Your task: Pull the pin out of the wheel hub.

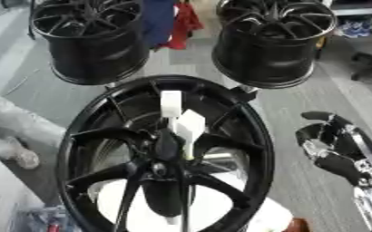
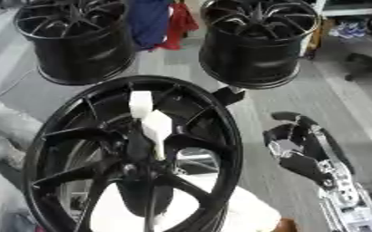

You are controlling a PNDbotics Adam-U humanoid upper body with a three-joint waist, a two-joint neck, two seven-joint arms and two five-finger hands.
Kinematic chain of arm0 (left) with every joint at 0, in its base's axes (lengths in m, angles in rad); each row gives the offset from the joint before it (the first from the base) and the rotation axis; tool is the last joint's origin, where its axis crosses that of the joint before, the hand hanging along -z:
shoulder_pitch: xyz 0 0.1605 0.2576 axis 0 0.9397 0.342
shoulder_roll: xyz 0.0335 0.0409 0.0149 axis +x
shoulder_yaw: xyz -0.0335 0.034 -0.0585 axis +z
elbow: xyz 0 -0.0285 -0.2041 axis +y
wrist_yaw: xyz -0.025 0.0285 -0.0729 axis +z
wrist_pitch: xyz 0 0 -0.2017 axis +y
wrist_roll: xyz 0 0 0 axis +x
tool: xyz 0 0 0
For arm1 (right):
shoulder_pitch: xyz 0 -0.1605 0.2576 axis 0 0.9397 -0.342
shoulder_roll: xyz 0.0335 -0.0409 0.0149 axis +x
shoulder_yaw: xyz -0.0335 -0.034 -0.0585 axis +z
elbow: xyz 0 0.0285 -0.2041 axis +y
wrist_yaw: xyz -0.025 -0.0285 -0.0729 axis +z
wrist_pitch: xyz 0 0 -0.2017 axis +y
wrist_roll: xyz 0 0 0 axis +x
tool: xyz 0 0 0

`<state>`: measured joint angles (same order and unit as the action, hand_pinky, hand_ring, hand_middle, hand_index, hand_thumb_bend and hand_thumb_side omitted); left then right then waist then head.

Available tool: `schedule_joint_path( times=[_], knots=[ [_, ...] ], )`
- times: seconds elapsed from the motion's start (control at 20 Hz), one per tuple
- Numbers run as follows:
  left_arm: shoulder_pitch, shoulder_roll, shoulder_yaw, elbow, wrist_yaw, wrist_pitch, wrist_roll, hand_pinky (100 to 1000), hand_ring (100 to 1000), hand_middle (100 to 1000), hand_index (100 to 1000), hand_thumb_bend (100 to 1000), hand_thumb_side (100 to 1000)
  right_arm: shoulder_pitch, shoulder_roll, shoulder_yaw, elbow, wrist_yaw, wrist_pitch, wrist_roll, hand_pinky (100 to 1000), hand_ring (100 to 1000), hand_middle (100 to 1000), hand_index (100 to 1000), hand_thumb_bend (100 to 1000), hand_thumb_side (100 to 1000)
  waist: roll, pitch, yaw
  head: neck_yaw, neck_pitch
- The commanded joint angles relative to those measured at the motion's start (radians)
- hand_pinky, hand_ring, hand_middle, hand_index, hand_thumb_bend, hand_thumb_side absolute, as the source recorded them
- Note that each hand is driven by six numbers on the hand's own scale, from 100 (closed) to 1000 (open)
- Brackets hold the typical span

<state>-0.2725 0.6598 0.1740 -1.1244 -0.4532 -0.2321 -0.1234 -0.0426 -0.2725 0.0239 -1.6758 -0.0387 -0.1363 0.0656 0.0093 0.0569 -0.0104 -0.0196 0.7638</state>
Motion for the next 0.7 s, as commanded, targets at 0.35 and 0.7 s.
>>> schedule_joint_path(
  times=[0.35,0.7],
  knots=[
    [0.091,-0.263,0.099,-0.442,0.322,0.094,0.238,607,653,667,820,192,535,-0.006,0.0,-0.009,-0.014,-0.005,-0.001,-0.002,646,640,754,722,264,100,-0.008,-0.003,0.016,-0.01,-0.009],
    [0.101,-0.423,0.085,-0.535,0.345,0.161,0.268,605,650,662,823,187,539,-0.007,0.002,-0.007,-0.015,-0.006,-0.001,-0.002,646,640,755,726,278,100,-0.013,0.0,0.021,-0.009,-0.002]
  ],
)
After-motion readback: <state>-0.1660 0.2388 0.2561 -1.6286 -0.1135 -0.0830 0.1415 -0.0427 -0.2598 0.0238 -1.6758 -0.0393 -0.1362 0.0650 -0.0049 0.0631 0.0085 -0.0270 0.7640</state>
